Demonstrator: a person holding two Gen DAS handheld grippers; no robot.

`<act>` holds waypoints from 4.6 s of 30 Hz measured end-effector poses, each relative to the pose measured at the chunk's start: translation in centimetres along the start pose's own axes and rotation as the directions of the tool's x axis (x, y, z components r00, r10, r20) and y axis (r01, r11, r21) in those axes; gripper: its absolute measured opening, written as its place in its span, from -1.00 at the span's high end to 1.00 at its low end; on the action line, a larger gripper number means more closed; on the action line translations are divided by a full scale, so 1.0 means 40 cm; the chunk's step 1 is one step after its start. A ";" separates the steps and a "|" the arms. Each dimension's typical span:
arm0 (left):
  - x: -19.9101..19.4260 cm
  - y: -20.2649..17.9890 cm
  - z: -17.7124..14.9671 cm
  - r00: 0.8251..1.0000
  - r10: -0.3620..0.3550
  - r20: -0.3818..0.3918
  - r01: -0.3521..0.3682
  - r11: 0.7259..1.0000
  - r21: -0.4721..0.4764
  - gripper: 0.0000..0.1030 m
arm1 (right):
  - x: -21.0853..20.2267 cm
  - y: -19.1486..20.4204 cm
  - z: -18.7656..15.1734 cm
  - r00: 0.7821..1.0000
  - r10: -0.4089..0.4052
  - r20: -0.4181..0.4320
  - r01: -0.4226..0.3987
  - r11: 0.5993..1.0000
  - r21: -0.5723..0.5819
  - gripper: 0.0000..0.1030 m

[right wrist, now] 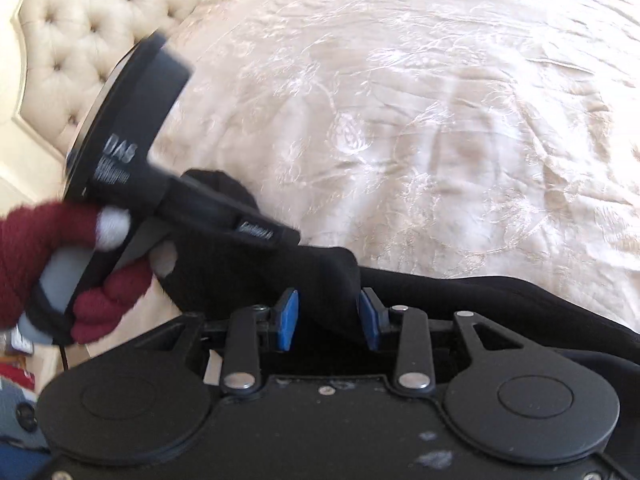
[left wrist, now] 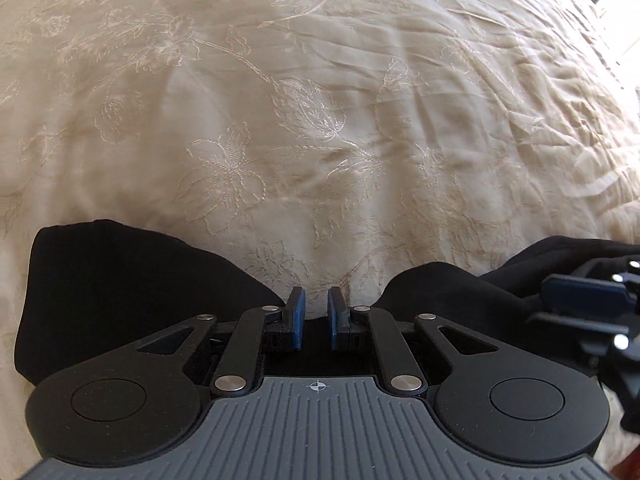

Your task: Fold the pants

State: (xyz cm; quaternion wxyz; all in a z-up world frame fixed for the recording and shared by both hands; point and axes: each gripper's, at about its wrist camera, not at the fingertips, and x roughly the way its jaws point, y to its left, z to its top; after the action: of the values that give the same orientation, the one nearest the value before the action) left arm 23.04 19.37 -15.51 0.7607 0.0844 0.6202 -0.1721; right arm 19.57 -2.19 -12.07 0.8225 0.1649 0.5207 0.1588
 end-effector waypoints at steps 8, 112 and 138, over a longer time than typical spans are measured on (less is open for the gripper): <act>-0.015 -0.023 -0.011 0.998 0.027 0.051 -0.030 0.998 0.051 0.77 | 0.056 -0.093 0.087 0.997 0.070 -0.044 -0.061 0.981 0.187 0.27; 0.028 0.366 -0.193 0.981 0.192 -0.010 -0.192 0.975 -0.110 0.76 | 0.288 0.044 0.222 0.974 -0.227 0.023 0.228 0.970 -0.084 0.81; -0.024 0.364 -0.189 0.977 0.206 0.048 -0.200 0.974 -0.111 0.76 | 0.166 0.194 -0.075 0.972 -0.235 -0.024 0.227 0.959 -0.168 0.50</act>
State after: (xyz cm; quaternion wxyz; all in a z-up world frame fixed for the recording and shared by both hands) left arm 21.30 35.59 -17.46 0.7958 0.1021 0.5936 -0.0629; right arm 18.83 7.94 -15.23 0.8346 0.0311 0.5393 0.1077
